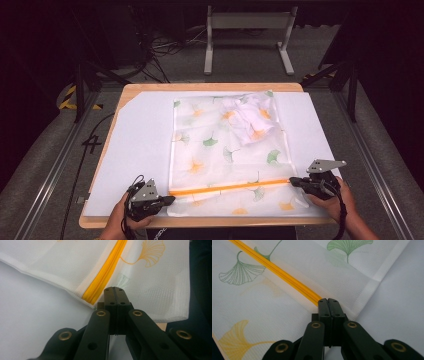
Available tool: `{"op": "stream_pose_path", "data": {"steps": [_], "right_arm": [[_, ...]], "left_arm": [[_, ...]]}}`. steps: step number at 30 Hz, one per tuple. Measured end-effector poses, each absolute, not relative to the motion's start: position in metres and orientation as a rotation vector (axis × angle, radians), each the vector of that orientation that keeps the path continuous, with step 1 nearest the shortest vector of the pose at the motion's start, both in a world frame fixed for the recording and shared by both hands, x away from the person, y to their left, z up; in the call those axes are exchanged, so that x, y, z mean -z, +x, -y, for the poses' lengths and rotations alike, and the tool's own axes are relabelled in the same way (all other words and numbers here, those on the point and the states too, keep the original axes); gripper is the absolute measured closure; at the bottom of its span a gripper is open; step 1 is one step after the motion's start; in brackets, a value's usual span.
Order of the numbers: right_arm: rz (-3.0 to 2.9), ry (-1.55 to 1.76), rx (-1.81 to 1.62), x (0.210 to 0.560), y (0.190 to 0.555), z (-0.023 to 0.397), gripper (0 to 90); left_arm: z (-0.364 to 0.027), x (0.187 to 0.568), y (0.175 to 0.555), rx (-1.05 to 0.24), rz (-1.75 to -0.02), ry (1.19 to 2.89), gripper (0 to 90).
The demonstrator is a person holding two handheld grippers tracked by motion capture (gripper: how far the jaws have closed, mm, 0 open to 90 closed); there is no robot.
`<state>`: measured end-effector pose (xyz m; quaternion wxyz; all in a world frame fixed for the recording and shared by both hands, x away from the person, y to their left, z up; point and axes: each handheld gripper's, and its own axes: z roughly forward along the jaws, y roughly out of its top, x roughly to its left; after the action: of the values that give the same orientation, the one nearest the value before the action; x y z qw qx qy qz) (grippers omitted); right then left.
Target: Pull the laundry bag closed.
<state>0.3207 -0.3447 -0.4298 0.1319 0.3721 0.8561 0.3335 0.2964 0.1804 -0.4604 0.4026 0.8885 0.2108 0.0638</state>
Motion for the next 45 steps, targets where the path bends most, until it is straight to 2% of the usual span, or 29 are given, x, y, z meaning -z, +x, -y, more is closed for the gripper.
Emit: {"op": "stream_pose_path", "data": {"steps": [9, 31, 45], "right_arm": [[-2.481, 1.047, -0.978, 0.431, 0.319, 0.345, 89.9], [-2.468, 0.945, -1.008, 0.427, 0.312, 0.346, 88.9], [-2.417, 0.951, -1.052, 0.417, 0.31, 0.351, 80.2]], "left_arm": [[-0.181, 0.459, 0.299, -0.134, -0.536, 2.252, 90.0], [-0.181, 0.452, 0.296, -0.211, -0.542, 2.305, 90.0], [-0.196, 0.441, 0.295, -0.32, -0.591, 2.235, 90.0]]}}
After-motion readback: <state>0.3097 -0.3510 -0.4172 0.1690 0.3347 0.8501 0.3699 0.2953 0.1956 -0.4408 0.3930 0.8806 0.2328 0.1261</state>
